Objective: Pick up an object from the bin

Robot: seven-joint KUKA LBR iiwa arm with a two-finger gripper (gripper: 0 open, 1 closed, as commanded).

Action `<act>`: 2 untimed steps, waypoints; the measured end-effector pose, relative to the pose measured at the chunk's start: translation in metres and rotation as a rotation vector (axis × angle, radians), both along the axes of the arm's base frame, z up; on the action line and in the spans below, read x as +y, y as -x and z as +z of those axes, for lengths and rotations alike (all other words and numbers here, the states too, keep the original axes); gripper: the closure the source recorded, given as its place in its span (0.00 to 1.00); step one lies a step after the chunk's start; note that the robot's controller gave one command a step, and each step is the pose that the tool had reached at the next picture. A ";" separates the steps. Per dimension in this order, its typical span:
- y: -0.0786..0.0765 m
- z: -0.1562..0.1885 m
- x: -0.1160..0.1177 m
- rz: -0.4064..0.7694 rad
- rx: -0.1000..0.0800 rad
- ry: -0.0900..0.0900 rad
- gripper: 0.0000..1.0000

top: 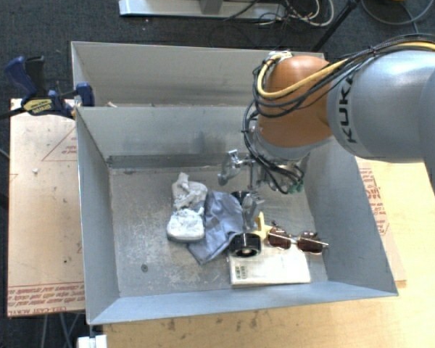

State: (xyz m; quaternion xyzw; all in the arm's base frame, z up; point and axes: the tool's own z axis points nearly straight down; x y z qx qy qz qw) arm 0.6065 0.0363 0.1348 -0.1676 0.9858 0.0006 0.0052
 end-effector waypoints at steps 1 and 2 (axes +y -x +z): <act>0.000 0.004 0.001 0.076 0.007 0.002 0.00; -0.018 -0.052 0.005 0.041 0.002 0.001 0.00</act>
Offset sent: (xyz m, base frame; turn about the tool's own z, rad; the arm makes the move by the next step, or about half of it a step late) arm 0.0192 0.0060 -0.0648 -0.0330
